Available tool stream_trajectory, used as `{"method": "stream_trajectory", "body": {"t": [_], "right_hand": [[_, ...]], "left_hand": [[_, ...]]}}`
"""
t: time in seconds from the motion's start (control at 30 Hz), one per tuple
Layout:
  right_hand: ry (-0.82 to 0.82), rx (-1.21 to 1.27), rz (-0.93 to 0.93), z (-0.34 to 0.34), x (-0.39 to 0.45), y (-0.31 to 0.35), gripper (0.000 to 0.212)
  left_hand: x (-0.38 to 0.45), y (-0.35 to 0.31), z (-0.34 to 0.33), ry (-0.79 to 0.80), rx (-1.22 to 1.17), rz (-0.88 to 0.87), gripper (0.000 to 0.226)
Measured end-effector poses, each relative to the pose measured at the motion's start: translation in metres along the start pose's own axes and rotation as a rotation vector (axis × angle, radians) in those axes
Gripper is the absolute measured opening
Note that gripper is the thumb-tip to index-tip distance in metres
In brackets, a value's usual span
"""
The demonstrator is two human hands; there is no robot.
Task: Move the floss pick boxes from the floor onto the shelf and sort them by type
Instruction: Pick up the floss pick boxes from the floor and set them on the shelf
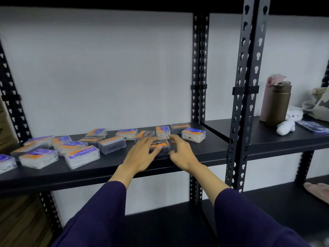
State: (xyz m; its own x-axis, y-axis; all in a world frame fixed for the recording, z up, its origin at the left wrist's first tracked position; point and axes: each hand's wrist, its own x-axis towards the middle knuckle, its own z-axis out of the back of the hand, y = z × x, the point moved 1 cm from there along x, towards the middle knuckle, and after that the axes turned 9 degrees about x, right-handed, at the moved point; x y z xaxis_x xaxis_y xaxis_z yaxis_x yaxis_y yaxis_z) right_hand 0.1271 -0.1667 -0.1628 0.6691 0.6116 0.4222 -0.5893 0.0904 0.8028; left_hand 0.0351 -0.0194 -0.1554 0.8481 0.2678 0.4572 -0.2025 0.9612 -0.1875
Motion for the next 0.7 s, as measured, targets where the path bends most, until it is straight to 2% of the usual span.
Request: {"method": "stream_trajectory", "body": {"t": [0.07, 0.17, 0.27, 0.37, 0.5, 0.6, 0.7], "right_hand": [[-0.108, -0.024, 0.003, 0.009, 0.007, -0.003, 0.059], [-0.223, -0.229, 0.037, 0.028, 0.022, -0.010, 0.047], [-0.221, -0.488, -0.035, 0.046, 0.040, -0.027, 0.047], [-0.182, -0.627, -0.186, 0.058, 0.051, -0.050, 0.054], [-0.168, -0.489, -0.282, 0.058, 0.054, -0.054, 0.052], [-0.198, -0.421, -0.233, 0.050, 0.045, -0.045, 0.051], [-0.189, -0.403, -0.143, 0.037, 0.030, -0.034, 0.050]], "left_hand": [[-0.003, 0.004, -0.004, 0.038, -0.027, 0.002, 0.057], [-0.002, 0.003, -0.009, -0.005, -0.014, 0.034, 0.057], [-0.001, 0.004, -0.010, -0.033, 0.001, 0.035, 0.056], [0.000, 0.005, -0.012, -0.031, 0.016, 0.035, 0.056], [0.001, 0.006, -0.012, -0.034, 0.019, 0.033, 0.055], [0.000, 0.004, -0.013, -0.052, 0.026, 0.052, 0.053], [-0.002, 0.001, -0.013, -0.140, 0.052, 0.110, 0.043]]}}
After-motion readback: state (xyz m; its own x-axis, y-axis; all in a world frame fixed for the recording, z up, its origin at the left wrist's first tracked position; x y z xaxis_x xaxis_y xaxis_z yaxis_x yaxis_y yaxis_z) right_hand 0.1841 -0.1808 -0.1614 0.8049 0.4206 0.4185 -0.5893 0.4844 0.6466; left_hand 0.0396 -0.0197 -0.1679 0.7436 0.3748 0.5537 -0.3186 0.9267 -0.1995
